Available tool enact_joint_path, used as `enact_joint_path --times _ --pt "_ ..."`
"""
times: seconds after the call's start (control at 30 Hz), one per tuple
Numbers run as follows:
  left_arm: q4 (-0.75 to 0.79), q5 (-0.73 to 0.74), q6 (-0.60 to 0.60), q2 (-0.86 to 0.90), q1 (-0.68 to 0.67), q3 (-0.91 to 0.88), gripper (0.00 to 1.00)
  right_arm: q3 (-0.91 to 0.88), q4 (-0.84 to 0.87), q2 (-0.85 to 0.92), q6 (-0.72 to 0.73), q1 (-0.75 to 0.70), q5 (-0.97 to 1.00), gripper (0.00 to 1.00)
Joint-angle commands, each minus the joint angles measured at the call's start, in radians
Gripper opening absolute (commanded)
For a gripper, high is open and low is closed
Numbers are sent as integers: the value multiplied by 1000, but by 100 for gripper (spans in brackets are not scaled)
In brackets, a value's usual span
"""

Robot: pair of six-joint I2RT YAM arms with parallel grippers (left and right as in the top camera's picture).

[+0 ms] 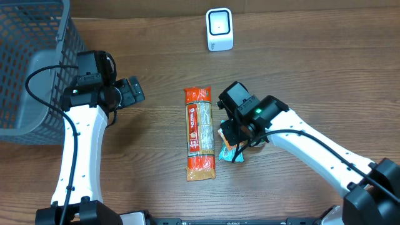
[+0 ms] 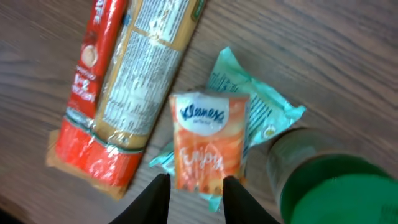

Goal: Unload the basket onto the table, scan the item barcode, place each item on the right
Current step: 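Lower the right gripper onto the orange Kleenex pack and grasp it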

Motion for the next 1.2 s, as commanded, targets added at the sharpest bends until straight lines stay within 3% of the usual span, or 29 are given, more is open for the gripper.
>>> enact_joint_path --times 0.0,0.37,1.17 --pt "1 4 12 0 -1 5 100 -2 10 16 -33 -2 33 30" --pt "1 4 12 0 -1 5 100 -2 22 120 -49 -2 37 31" --pt "1 4 11 0 -1 5 100 -2 26 121 -50 -2 -106 31"
